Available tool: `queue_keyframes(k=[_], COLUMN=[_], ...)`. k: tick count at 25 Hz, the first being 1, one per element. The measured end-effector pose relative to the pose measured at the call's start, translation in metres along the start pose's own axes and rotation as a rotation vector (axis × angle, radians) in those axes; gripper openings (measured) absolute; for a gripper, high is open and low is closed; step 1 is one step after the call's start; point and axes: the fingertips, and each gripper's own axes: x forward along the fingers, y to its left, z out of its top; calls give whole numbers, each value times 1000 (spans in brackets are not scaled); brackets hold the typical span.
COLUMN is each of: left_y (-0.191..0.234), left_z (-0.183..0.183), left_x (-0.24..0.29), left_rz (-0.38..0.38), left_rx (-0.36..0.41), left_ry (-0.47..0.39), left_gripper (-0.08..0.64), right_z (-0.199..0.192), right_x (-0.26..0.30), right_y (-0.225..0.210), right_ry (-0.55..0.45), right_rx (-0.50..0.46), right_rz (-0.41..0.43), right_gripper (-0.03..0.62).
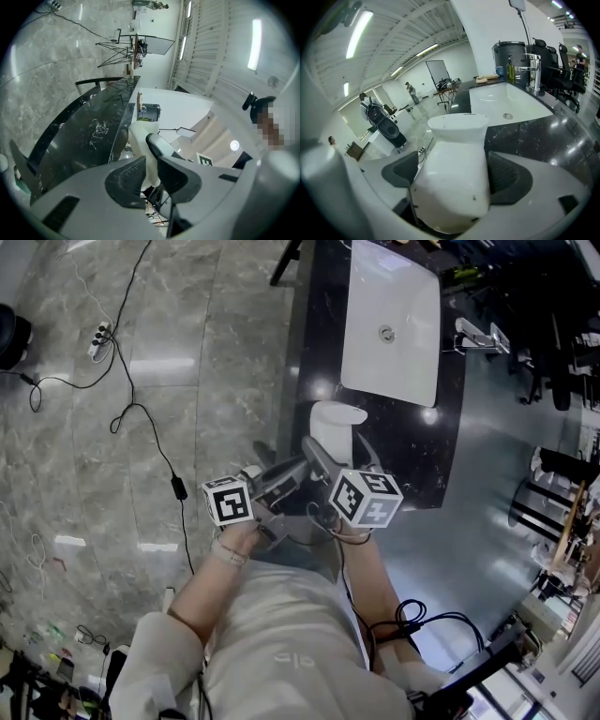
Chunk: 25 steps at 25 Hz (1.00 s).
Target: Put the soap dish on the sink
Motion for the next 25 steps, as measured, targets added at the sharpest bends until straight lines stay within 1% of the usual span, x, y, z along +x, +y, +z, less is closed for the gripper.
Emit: queue_keyframes(k=[3, 7, 10, 14, 20, 21, 24, 25], left_y=[-3, -3, -4, -7, -11, -12, -19, -25], left_z=[-2, -2, -3, -4, 10, 11, 7, 5], left_x=[0, -4, -9, -16, -34, -35, -35, -34], left_rz=[-5, -12, 15, 43, 74, 80, 83, 79], left_rx=[7, 13, 24, 42, 100, 102, 58, 59], left_ry=[5, 0, 2, -17, -21, -21, -32, -33], left_gripper=[77, 77, 77, 77, 77, 77, 77, 77], right_z=[1, 0, -1, 1, 15, 17, 23, 25], right_x=[-3, -6, -10, -16, -28, -32, -47, -53], right_y=[-2, 0, 2, 3, 6, 5, 0, -1], right_ry=[-7, -15, -27, -48, -129, -143, -181, -193], right_rx=[-13, -7, -7, -32, 10, 18, 37, 44], right_rz=[-11, -13, -13, -20, -34, -35, -43, -45], right_gripper=[452, 453, 451, 452, 451, 451, 451, 451])
